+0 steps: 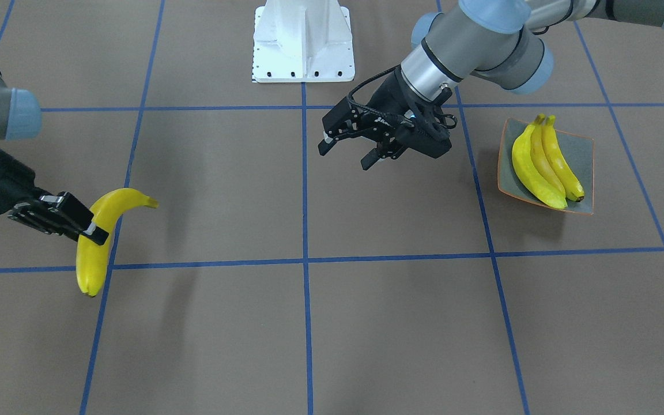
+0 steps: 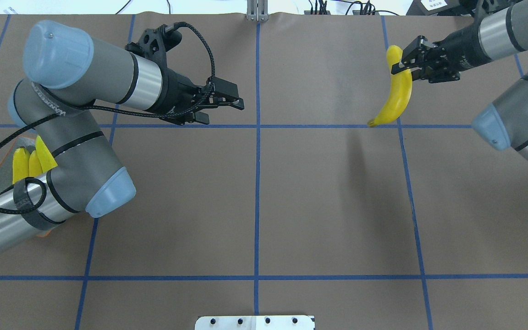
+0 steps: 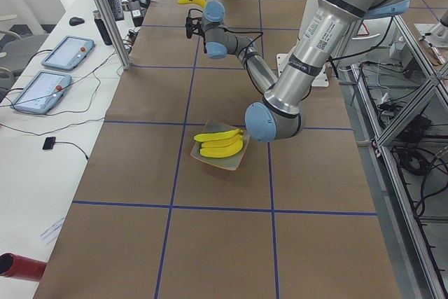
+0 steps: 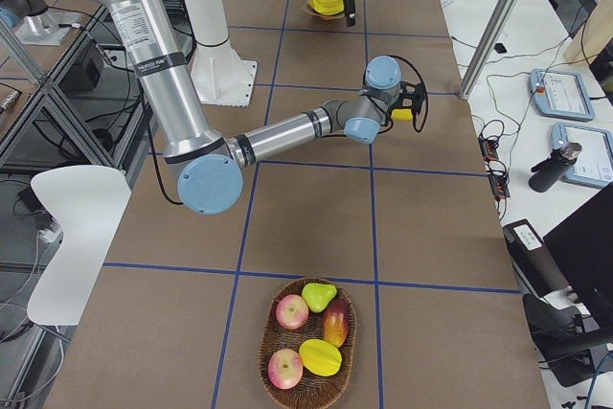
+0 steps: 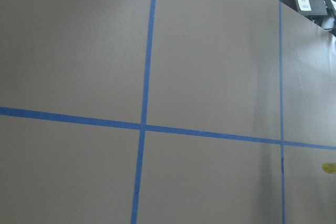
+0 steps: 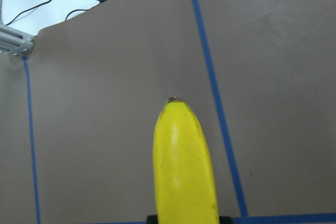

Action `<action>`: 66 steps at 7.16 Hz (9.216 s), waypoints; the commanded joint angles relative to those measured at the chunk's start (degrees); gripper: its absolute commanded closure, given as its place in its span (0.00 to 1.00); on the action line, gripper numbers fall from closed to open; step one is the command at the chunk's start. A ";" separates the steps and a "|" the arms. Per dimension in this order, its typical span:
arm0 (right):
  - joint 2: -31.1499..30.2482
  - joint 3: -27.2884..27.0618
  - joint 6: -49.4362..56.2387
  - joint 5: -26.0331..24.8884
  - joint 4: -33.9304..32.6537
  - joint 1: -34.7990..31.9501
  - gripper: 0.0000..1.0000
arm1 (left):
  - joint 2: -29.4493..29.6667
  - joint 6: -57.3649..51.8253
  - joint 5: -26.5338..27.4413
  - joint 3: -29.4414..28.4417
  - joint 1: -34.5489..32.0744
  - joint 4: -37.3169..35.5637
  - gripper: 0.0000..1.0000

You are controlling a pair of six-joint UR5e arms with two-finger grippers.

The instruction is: Transfer all bananas from basket to plate

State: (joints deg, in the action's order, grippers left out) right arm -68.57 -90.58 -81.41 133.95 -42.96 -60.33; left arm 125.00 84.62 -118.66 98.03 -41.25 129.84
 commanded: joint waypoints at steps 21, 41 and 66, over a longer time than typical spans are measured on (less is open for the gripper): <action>7.75 -6.54 -7.71 -1.94 -4.33 16.38 1.00 | 7.80 -8.95 0.71 -11.80 9.34 18.87 0.16; -7.89 -7.07 -4.28 -10.55 -3.80 5.31 0.00 | -25.14 -27.34 0.48 15.06 -15.62 -36.76 1.00; -7.89 -5.75 -4.55 -12.39 -3.45 5.05 0.00 | -34.31 -40.76 6.33 15.17 -6.83 -40.45 0.01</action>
State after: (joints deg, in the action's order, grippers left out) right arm -76.54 -96.44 -86.18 121.63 -46.27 -55.06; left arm 88.96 43.95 -111.99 112.89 -47.81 89.30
